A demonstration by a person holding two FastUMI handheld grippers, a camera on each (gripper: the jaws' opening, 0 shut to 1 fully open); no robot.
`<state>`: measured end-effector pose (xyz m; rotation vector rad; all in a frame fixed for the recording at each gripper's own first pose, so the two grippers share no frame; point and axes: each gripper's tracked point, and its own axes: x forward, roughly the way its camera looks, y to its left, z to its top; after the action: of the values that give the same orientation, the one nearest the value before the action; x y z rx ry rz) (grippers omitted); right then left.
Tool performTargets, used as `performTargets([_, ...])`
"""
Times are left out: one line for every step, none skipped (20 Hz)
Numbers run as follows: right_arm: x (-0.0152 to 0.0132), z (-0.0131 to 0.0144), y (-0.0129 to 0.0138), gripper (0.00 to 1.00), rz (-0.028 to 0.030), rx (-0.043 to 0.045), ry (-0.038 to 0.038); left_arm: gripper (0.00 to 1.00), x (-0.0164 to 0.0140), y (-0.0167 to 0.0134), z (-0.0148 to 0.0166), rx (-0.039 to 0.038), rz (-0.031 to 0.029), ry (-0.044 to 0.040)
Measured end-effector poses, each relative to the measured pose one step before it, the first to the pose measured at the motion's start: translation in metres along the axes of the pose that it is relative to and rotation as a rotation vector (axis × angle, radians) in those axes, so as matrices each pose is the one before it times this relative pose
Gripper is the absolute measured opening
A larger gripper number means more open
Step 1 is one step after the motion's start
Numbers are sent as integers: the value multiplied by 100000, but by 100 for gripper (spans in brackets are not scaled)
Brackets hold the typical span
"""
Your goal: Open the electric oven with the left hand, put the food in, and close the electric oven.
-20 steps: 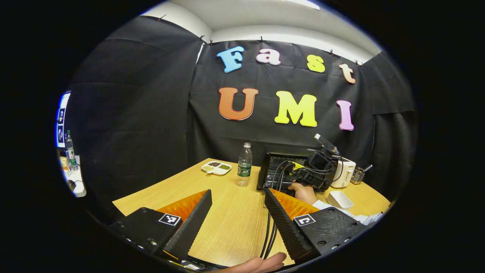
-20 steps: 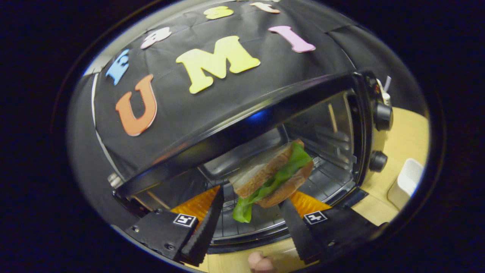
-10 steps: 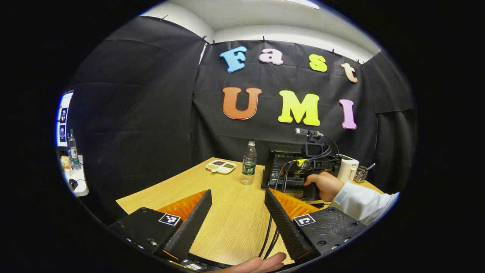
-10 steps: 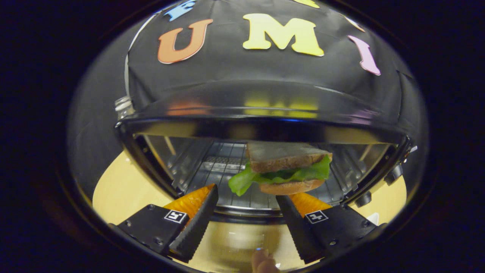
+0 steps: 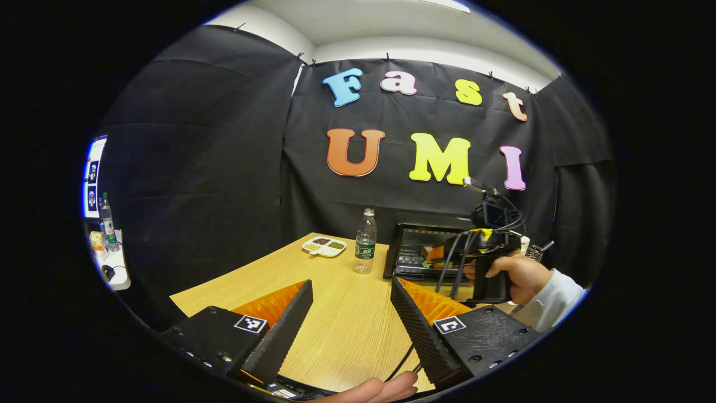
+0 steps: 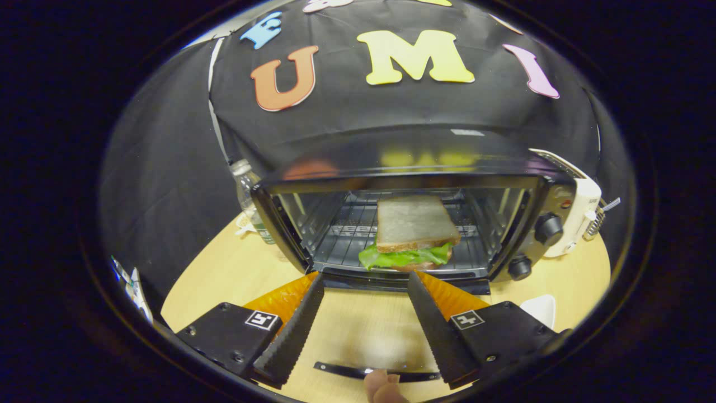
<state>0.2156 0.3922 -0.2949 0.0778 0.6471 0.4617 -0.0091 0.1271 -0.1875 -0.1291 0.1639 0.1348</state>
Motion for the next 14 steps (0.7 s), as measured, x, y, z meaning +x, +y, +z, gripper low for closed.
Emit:
performTargets([-1535, 476, -198, 97, 447, -400, -2620, 93, 162, -472, 111, 235, -732, -141])
performTargets([-1482, 638, -155, 97, 325, -558, -2946, 93, 189, -194, -68, 262, -635, 107])
performTargets([-1700, 540, -294, 97, 89, -592, -2984, 92, 212, -234, -28, 293, -232, 12])
performTargets([-1456, 730, -230, 97, -18, -316, -3255, 92, 219, -211, 146, 240, 210, 76])
performTargets([-1616, 1022, -375, 96, -704, -1040, -4631, 92, 249, -145, 72, 74, 83, 84])
performTargets([-1695, 1472, -834, 96, -2020, -1516, -5829, 92, 137, -212, -75, -97, -311, 196])
performTargets([-1615, 1519, -849, 96, -2272, -1060, -5792, 93, 172, -410, 36, 408, -703, 431])
performTargets([-1859, 1378, -768, 96, -1799, -663, -5053, 92, 155, -411, 26, 1124, -587, 233])
performTargets([-1401, 1160, -575, 96, -980, 331, -3453, 92, 192, -151, 151, 1103, 356, -63])
performTargets([-1620, 1333, -769, 96, -516, 1118, -3626, 93, 340, -175, 83, 888, -406, 456])
performTargets([-1418, 1275, -832, 96, -361, 1007, -3139, 93, 398, -456, 67, 805, -877, 542])
performTargets([-1464, 1030, -1095, 96, -752, 634, -2513, 93, 340, -495, 78, 743, -610, 219])
performTargets([-1316, 1039, -1275, 96, -1577, 107, -1967, 93, 287, -550, 289, 553, -894, -101])
performTargets([-1295, 930, -1490, 96, -2210, 1307, -2276, 93, 346, -710, 261, 113, -1236, -29])
